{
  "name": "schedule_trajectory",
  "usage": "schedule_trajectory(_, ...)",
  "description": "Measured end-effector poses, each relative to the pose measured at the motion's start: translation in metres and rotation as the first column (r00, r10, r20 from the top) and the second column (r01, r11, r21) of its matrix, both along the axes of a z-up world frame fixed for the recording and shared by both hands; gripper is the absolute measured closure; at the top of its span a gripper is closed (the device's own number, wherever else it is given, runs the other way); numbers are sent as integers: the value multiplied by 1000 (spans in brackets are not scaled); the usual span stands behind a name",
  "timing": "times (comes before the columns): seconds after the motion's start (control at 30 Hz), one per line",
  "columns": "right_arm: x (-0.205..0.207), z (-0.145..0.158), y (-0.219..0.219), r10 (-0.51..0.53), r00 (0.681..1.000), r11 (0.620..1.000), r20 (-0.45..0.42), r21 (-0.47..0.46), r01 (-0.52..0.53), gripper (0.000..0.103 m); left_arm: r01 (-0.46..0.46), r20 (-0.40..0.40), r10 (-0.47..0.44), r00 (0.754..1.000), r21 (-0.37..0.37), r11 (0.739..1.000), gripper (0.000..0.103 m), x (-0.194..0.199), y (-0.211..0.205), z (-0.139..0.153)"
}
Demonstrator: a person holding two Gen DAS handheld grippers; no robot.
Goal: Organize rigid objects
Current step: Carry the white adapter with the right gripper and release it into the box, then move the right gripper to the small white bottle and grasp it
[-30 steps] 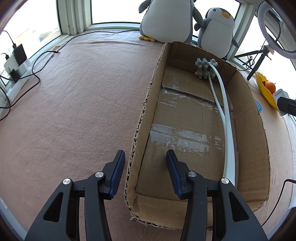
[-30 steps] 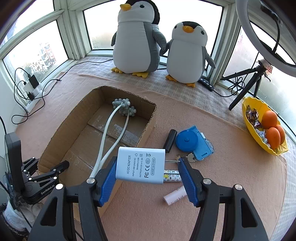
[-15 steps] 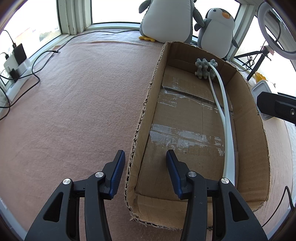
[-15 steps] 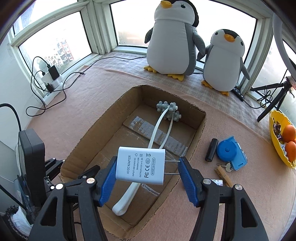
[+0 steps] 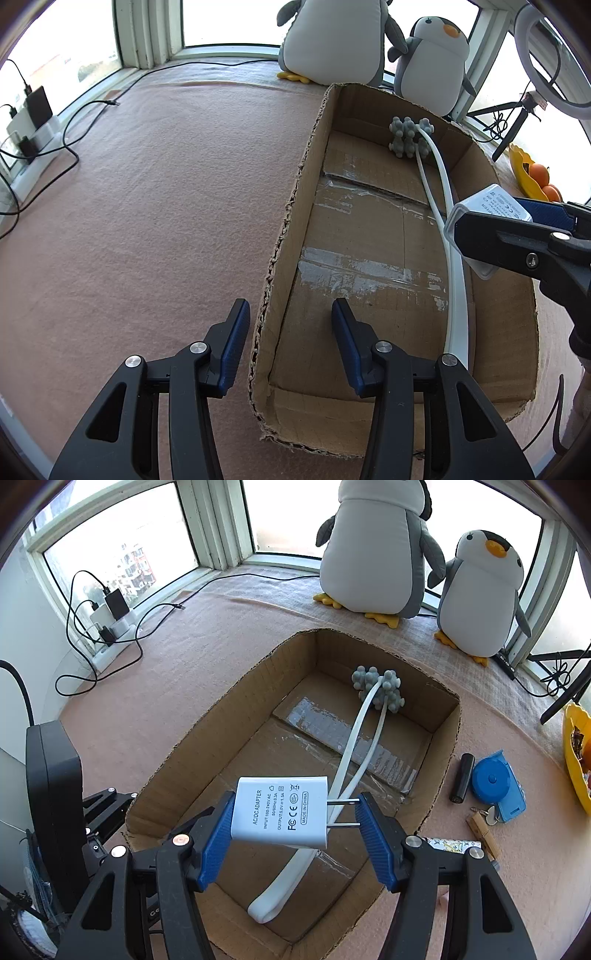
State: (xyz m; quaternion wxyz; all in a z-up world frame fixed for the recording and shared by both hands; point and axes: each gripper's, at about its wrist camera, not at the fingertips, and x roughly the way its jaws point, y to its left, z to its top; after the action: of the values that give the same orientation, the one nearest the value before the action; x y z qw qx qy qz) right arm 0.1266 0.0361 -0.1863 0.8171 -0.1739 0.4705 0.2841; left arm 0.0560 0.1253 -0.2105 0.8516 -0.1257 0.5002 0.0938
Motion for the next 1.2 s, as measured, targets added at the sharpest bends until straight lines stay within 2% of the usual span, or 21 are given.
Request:
schedule_trajectory(0.13, 2, -2, 0, -5, 1000, 1000, -28, 10, 5, 42, 0, 0, 0, 1000, 0, 1000, 58, 0, 0, 0)
schedule_trajectory(0.63, -2, 18, -24, -45, 999, 998, -27, 53, 47, 40, 3, 0, -3, 1000, 1, 1000, 58, 2, -3, 1)
schedule_trajectory(0.9, -16, 66, -67, -133, 991, 986, 23, 102, 130, 40, 21, 1, -21, 1000, 11, 1000, 58, 3, -6, 1)
schedule_trajectory(1.2, -49, 113, -126, -274, 959, 956, 75, 126, 264, 40, 65, 5, -65, 998, 17, 998, 58, 4, -11, 2)
